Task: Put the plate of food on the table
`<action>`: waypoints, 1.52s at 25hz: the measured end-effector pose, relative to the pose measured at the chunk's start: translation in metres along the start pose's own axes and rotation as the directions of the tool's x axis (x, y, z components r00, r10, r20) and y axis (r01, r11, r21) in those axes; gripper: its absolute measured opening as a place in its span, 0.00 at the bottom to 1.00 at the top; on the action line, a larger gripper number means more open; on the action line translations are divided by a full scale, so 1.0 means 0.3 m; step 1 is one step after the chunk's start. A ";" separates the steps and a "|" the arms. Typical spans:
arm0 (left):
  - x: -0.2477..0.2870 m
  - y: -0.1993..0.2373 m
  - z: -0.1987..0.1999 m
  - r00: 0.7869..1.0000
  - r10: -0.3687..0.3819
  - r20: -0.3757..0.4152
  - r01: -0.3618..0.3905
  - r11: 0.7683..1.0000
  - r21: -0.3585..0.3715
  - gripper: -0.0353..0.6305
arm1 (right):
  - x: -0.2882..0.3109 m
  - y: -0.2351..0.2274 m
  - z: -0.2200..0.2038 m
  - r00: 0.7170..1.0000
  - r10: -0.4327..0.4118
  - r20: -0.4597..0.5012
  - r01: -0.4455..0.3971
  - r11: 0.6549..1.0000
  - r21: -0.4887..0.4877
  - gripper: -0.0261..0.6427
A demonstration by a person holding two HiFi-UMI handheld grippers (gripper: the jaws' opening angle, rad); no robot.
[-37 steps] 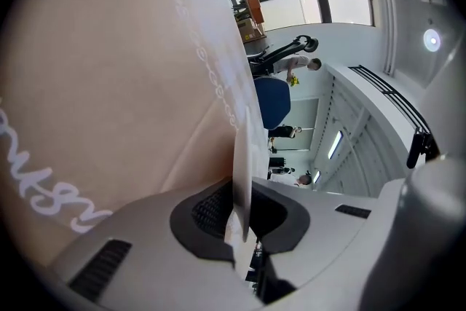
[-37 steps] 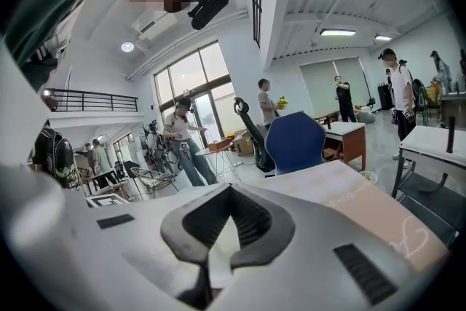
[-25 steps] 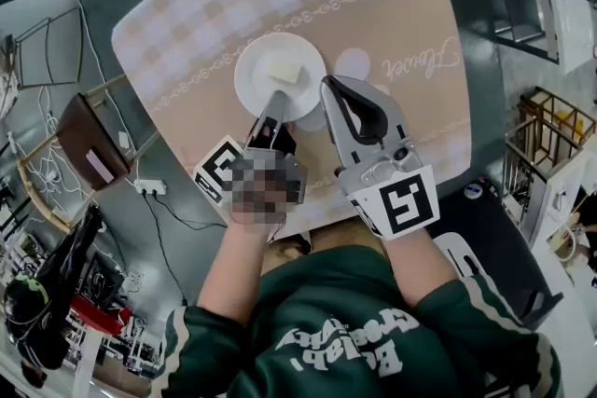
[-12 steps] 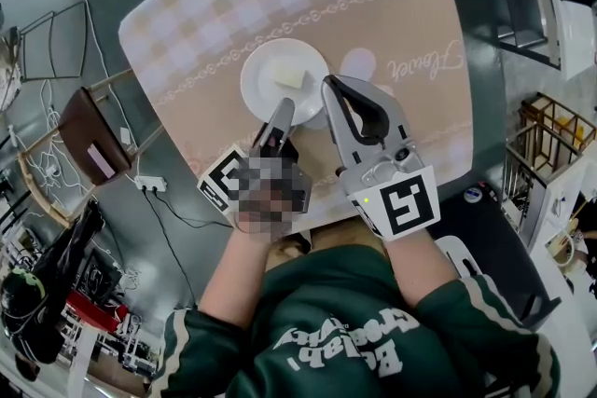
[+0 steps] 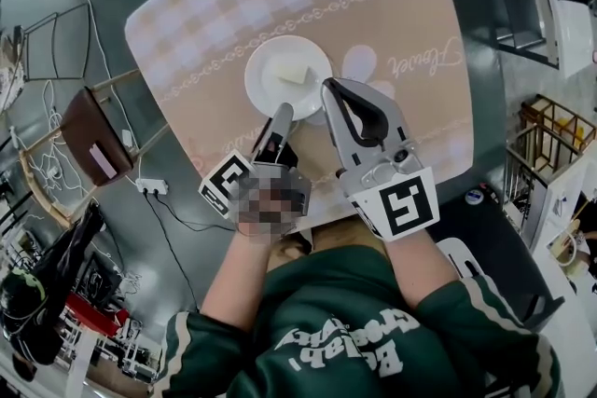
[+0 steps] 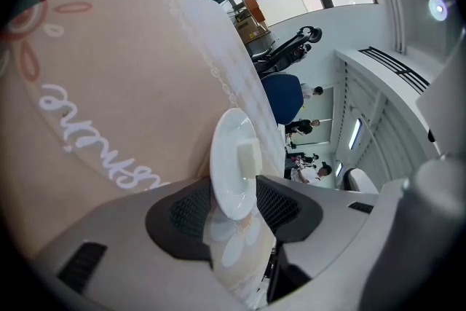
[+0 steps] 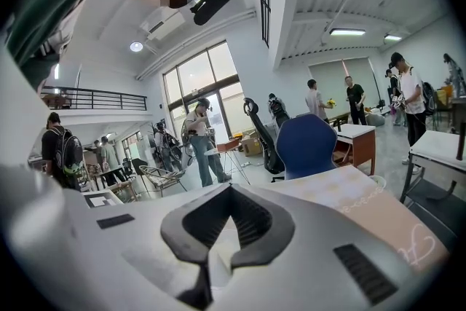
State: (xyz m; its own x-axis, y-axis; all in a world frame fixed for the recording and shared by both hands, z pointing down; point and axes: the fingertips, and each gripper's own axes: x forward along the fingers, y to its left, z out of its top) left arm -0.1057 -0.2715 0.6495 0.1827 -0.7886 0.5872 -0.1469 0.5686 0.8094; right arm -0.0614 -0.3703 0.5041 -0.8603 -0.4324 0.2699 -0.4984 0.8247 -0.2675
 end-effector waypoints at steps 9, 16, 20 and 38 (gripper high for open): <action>-0.055 0.019 0.000 1.000 -0.014 0.008 0.014 1.000 0.010 0.34 | -0.050 0.048 0.023 1.000 -0.018 0.016 0.018 1.000 -0.024 0.06; -0.080 -0.050 0.009 0.995 -0.097 -0.002 0.096 0.993 0.065 0.33 | -0.100 0.087 0.045 0.999 -0.045 0.027 0.046 0.998 -0.045 0.06; -0.113 -0.081 0.019 0.991 -0.134 -0.003 0.134 0.986 0.099 0.29 | -0.123 0.118 0.062 0.997 -0.057 0.045 0.059 0.997 -0.056 0.06; -0.274 -0.240 -0.021 0.959 -0.258 -0.113 0.279 0.928 0.247 0.07 | -0.238 0.231 0.196 0.990 -0.090 0.109 0.098 0.992 -0.074 0.06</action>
State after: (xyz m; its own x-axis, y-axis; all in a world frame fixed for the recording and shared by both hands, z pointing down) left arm -0.1040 -0.2461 0.5430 0.3232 -0.8770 0.3554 -0.3257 0.2495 0.9119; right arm -0.0409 -0.3036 0.4119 -0.8184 -0.5420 0.1909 -0.5714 0.8027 -0.1709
